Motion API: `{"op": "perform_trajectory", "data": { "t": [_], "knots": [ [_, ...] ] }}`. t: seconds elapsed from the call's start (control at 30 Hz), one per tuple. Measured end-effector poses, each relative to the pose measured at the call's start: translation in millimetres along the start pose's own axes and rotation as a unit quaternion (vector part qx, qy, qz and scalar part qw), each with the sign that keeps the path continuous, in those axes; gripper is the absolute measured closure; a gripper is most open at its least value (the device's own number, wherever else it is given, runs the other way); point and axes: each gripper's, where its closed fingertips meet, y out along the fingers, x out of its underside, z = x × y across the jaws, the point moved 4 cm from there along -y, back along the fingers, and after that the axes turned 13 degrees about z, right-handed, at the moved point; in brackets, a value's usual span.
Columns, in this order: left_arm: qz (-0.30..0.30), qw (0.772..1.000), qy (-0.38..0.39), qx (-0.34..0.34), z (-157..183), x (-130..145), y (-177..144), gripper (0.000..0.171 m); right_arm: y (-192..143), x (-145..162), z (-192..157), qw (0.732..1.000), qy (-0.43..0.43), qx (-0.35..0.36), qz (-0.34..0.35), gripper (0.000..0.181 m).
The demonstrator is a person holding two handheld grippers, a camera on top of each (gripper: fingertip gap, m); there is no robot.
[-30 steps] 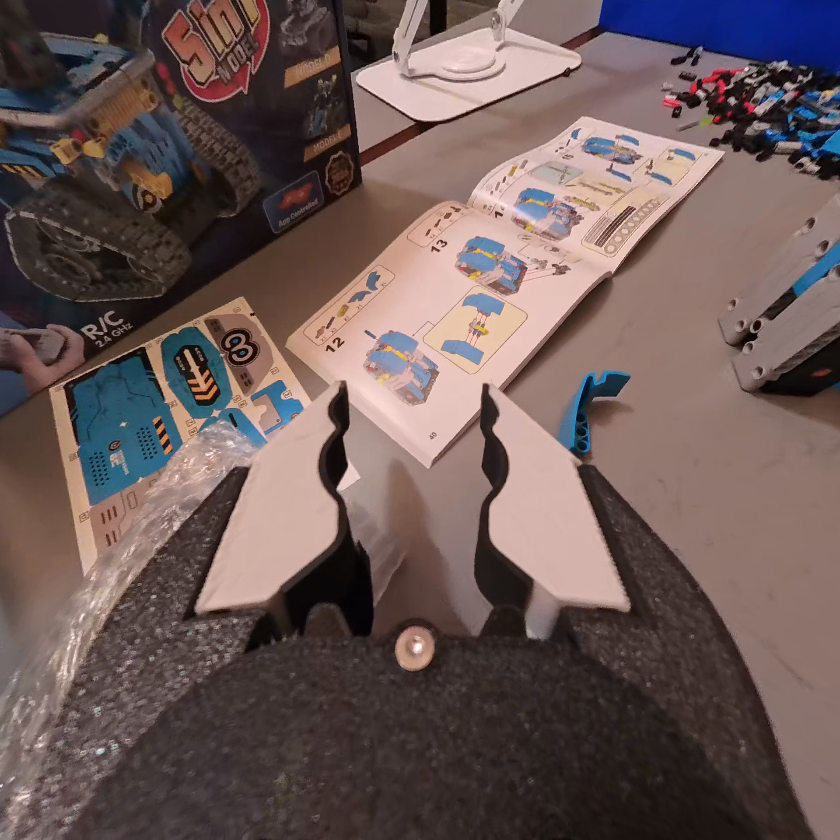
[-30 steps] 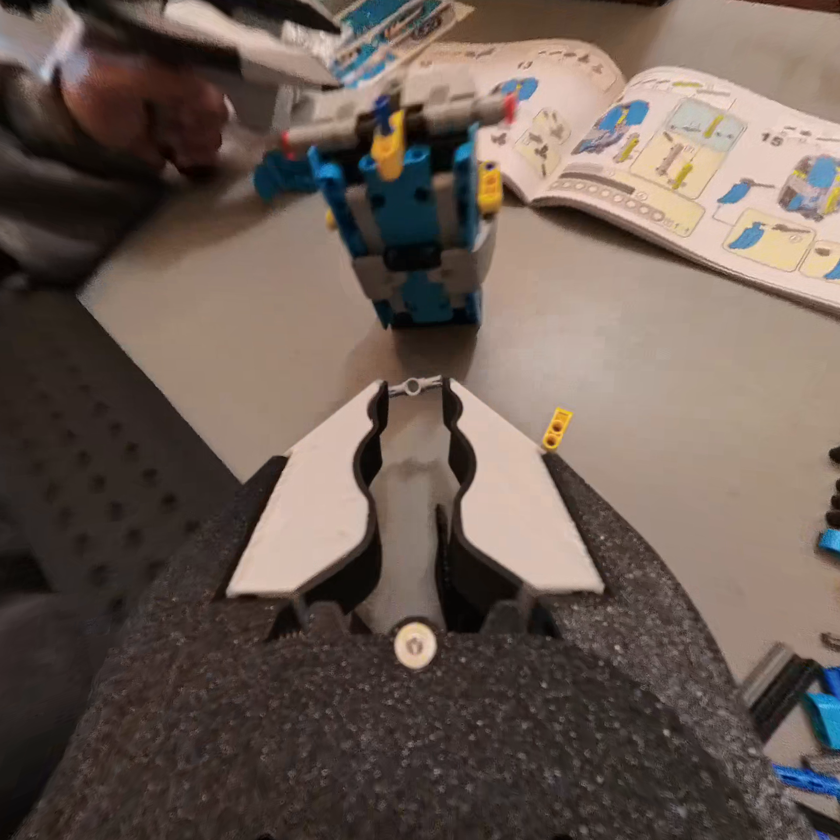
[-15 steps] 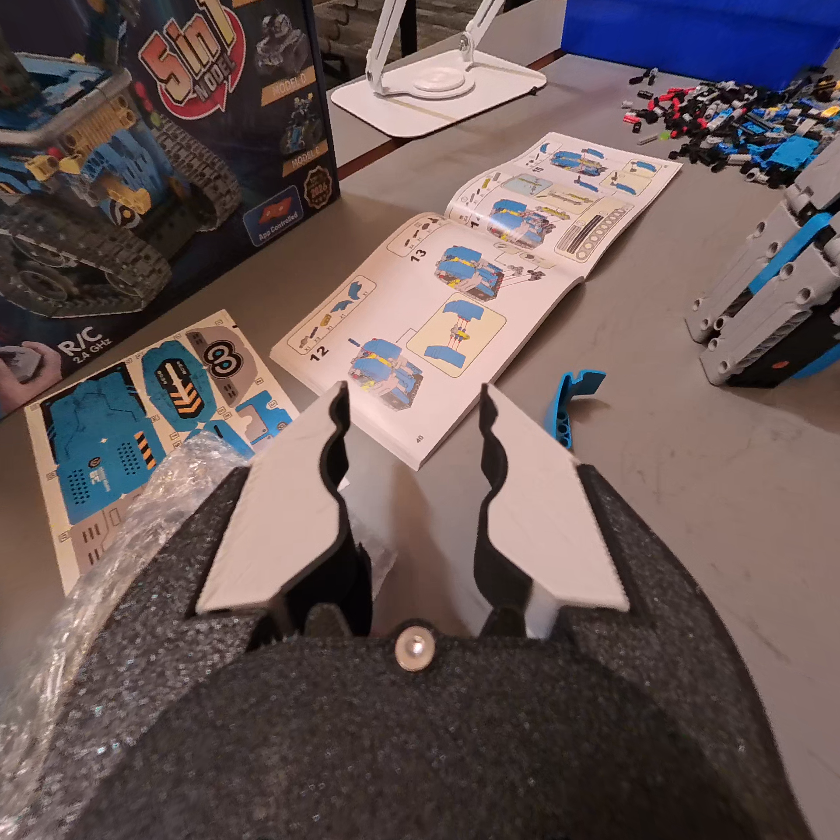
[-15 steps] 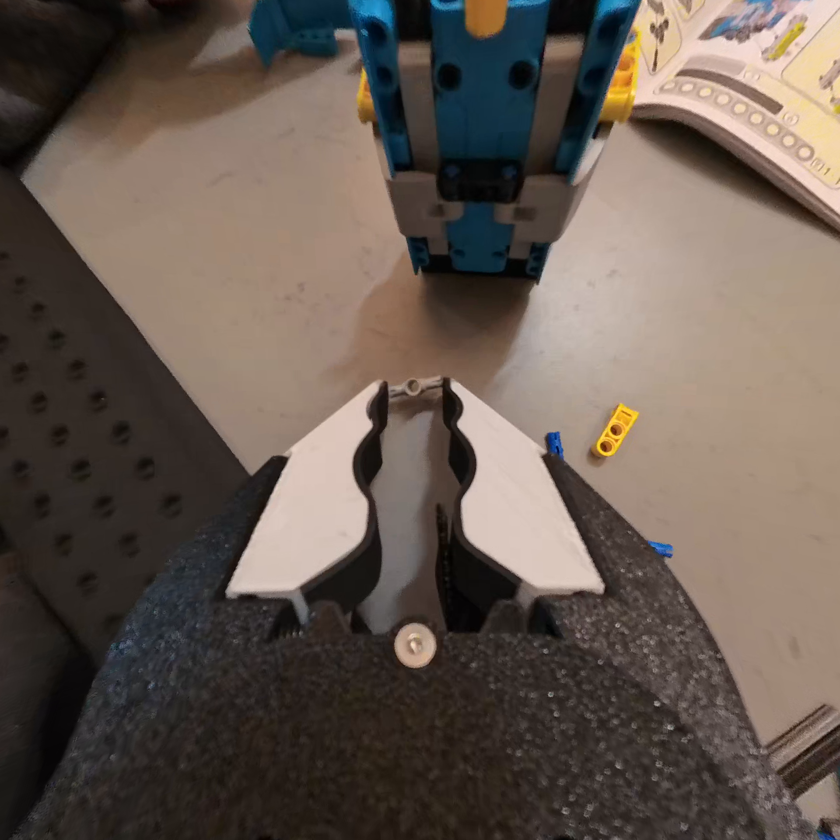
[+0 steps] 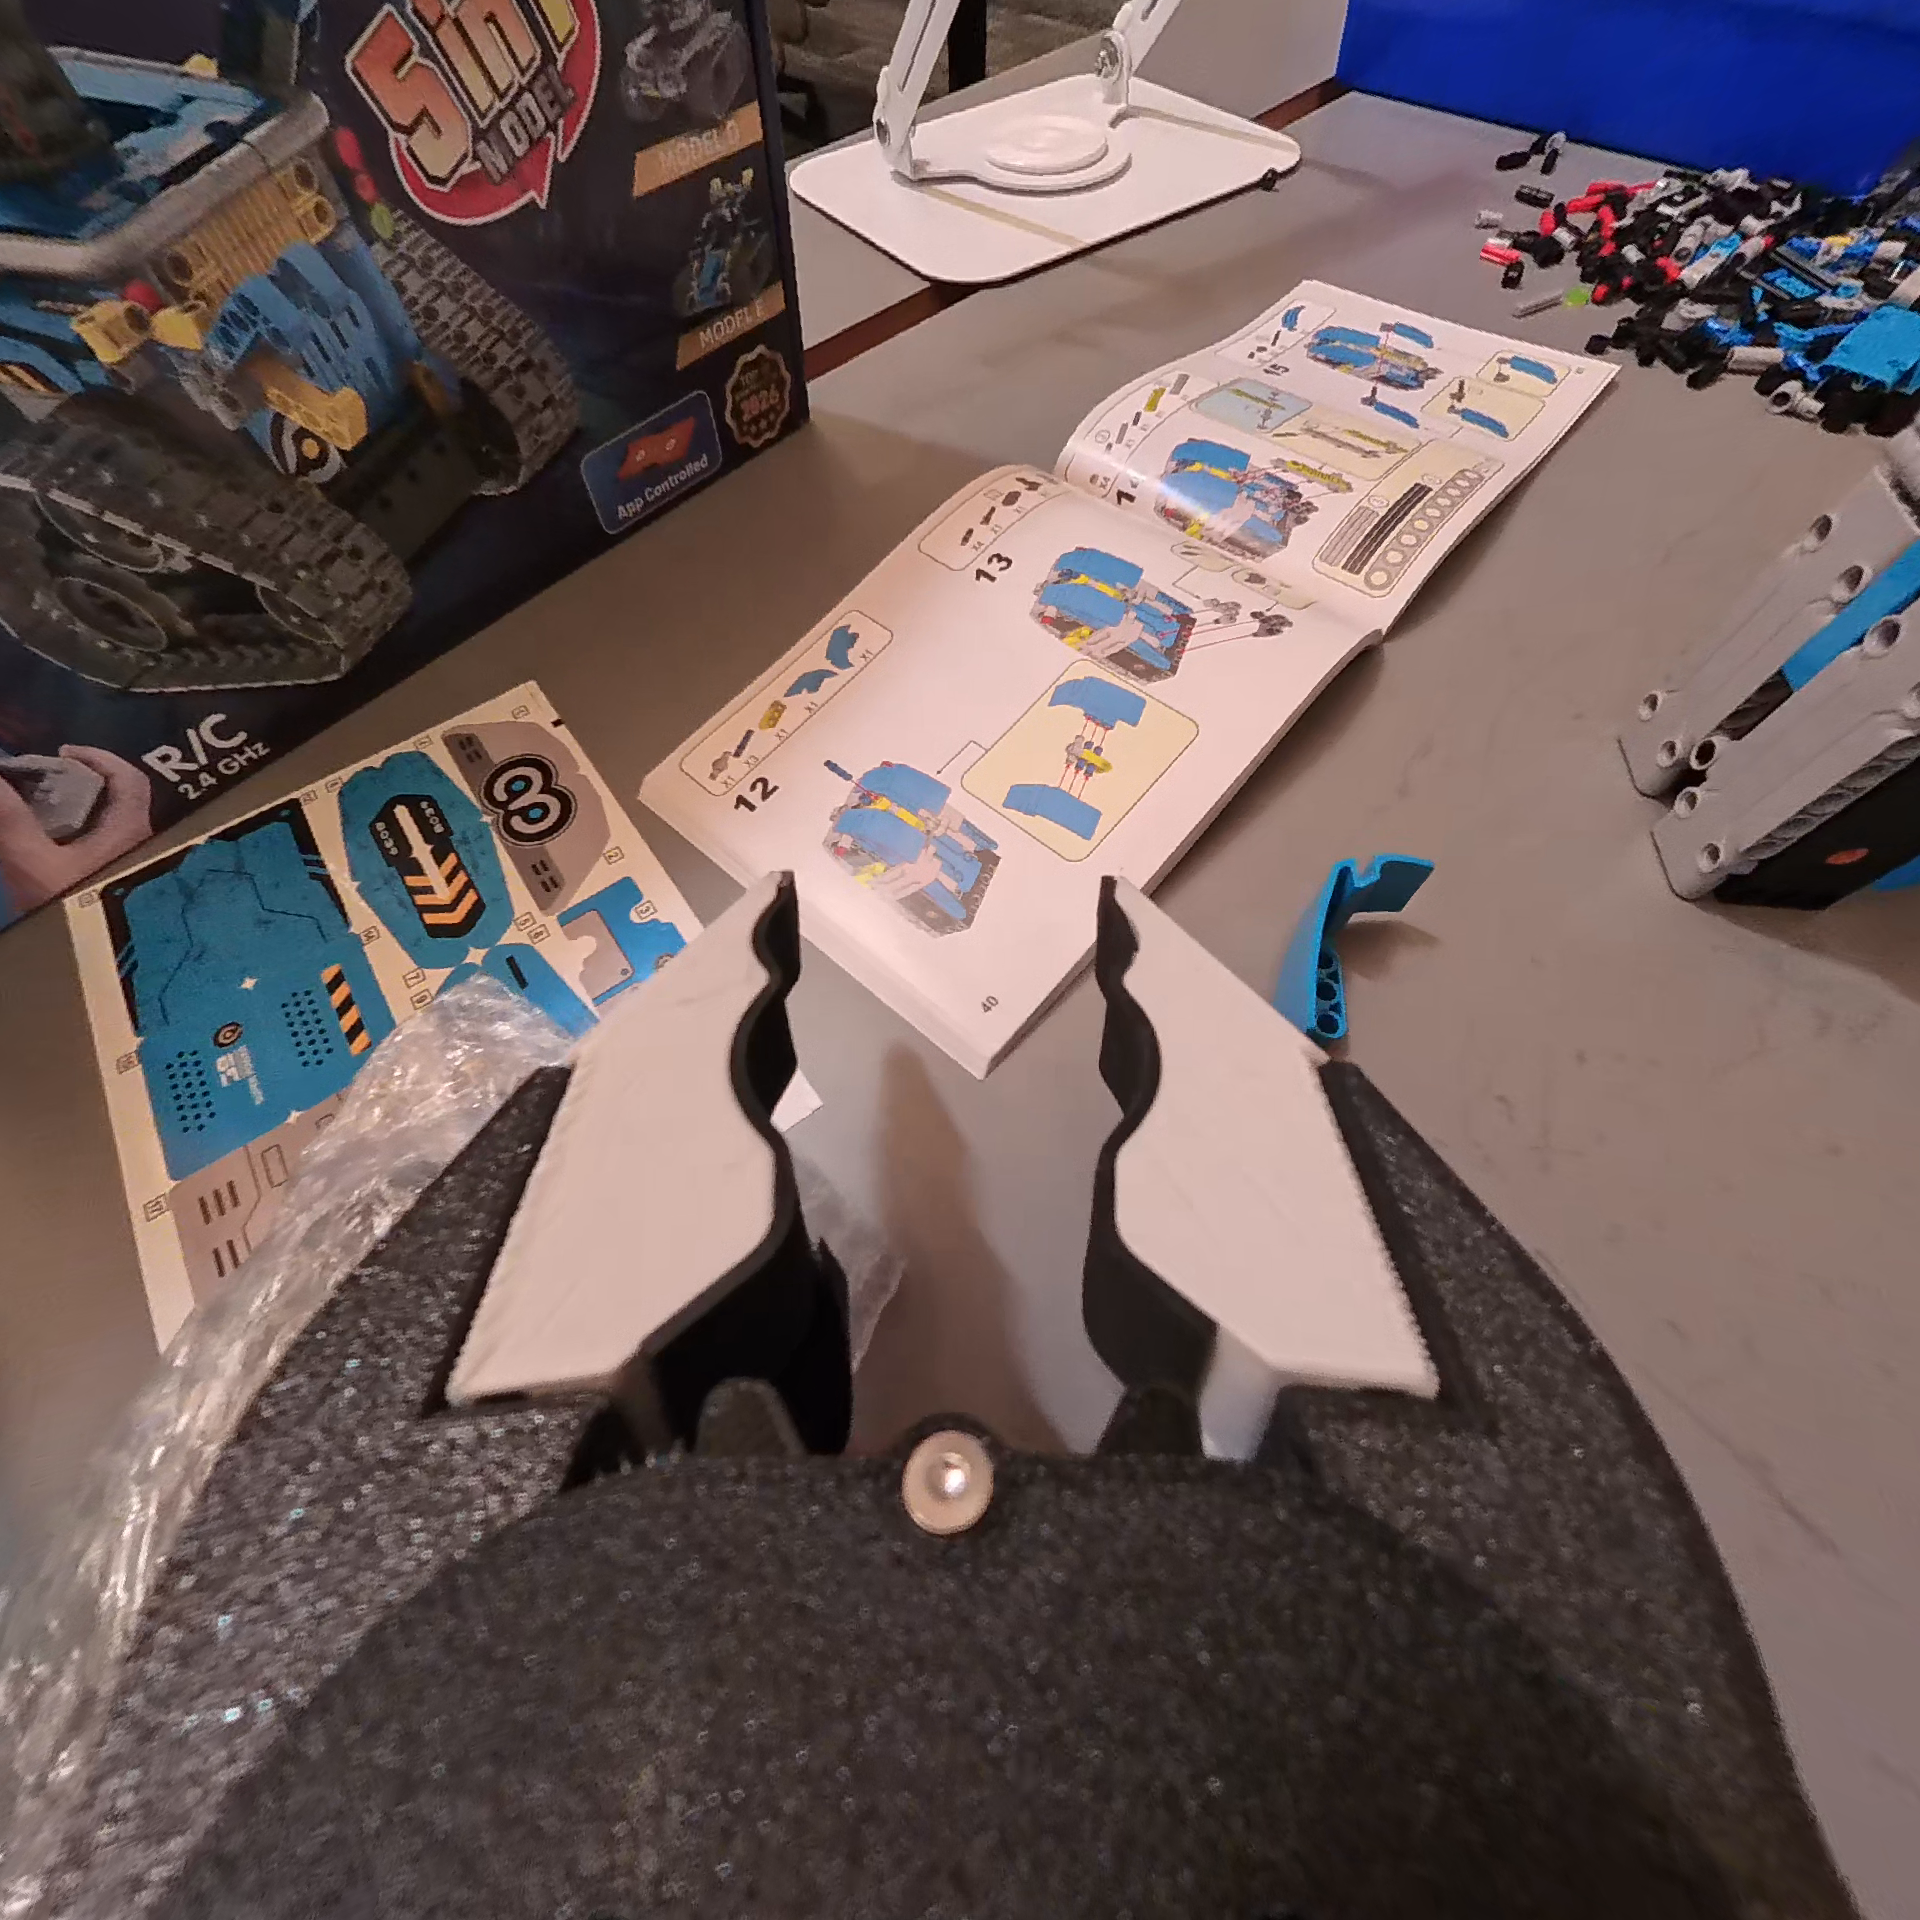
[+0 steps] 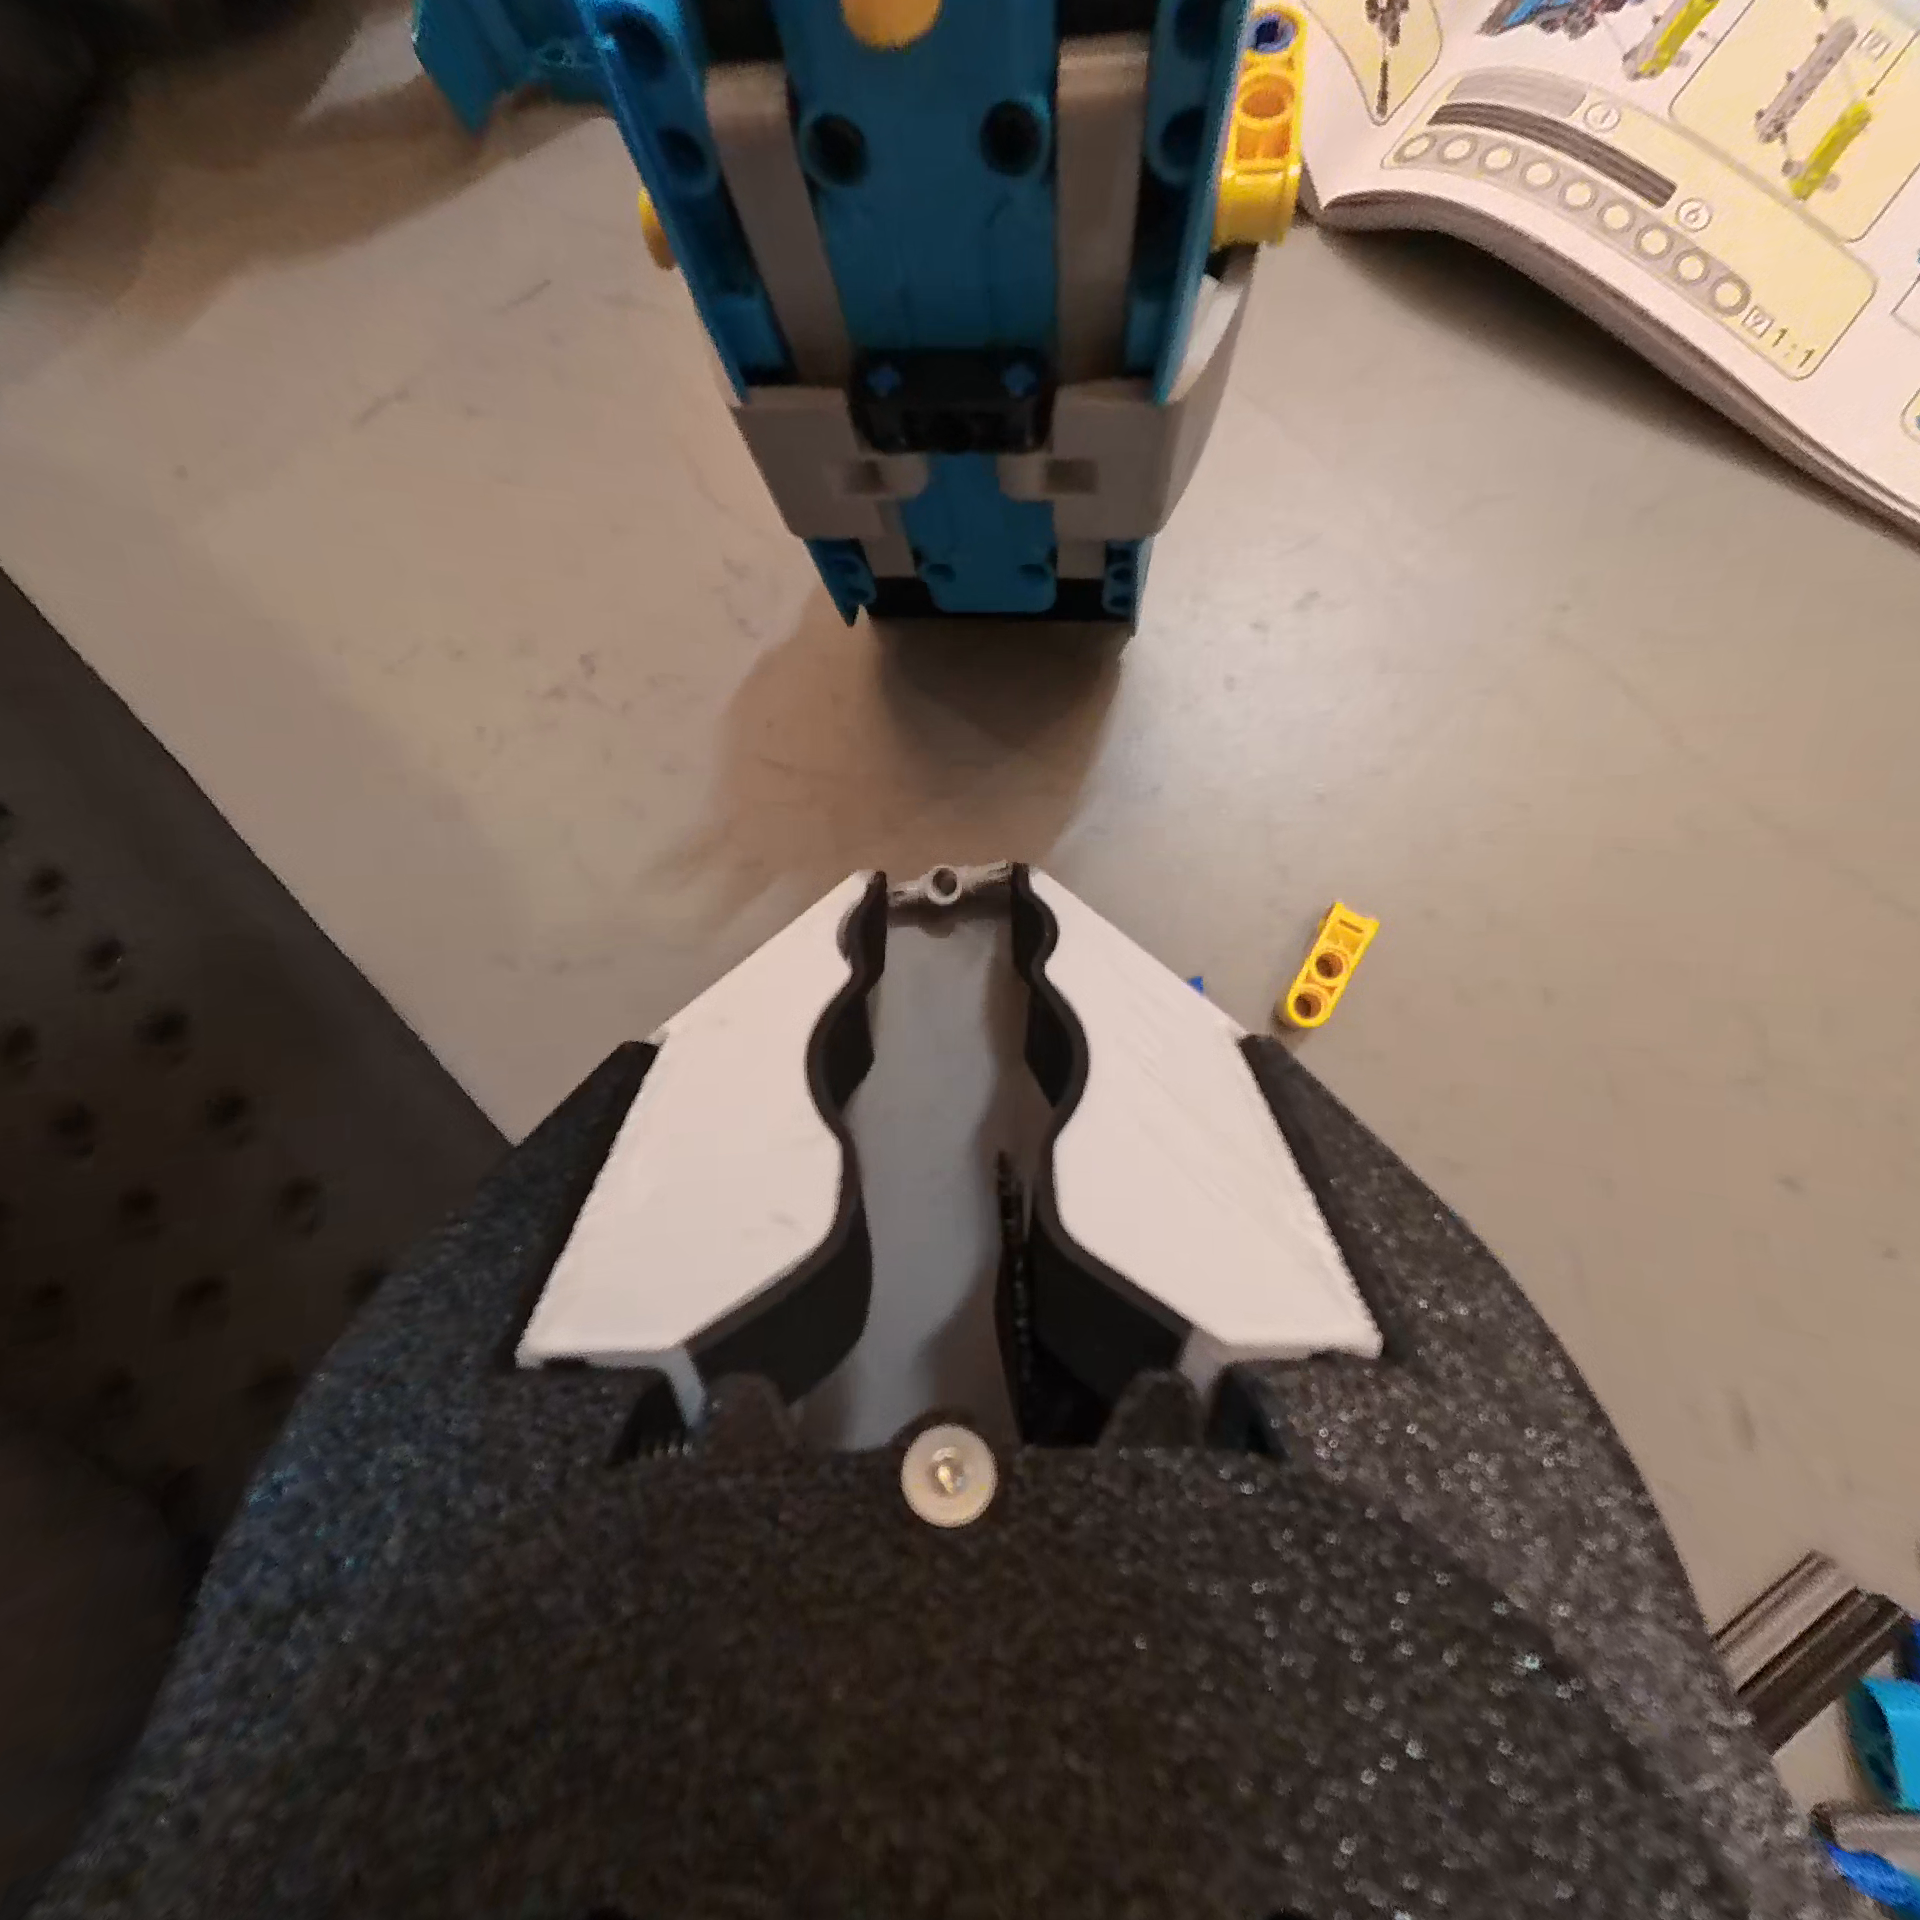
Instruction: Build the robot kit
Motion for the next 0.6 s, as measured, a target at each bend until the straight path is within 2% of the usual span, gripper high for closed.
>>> {"op": "perform_trajectory", "data": {
  "t": [0.07,0.17,0.53,0.6],
  "knots": [
    [-0.002,1.0,-0.003,0.001,-0.3,0.6,0.5,0.114,-1.6,-4.2,1.6,1.0,-0.002,0.004,0.016,0.158],
    [-0.006,1.0,-0.005,0.001,-0.8,1.4,1.4,0.114,1.9,0.6,2.8,1.0,0.011,-0.002,-0.004,0.157],
    [-0.014,1.0,-0.004,0.004,-0.3,3.0,2.8,0.115,1.8,-0.2,4.6,1.0,0.028,-0.009,0.0,0.157],
    [-0.013,1.0,-0.004,0.005,-0.3,2.8,2.7,0.115,1.5,-0.5,4.8,1.0,0.027,-0.007,0.002,0.152]
  ]
}}
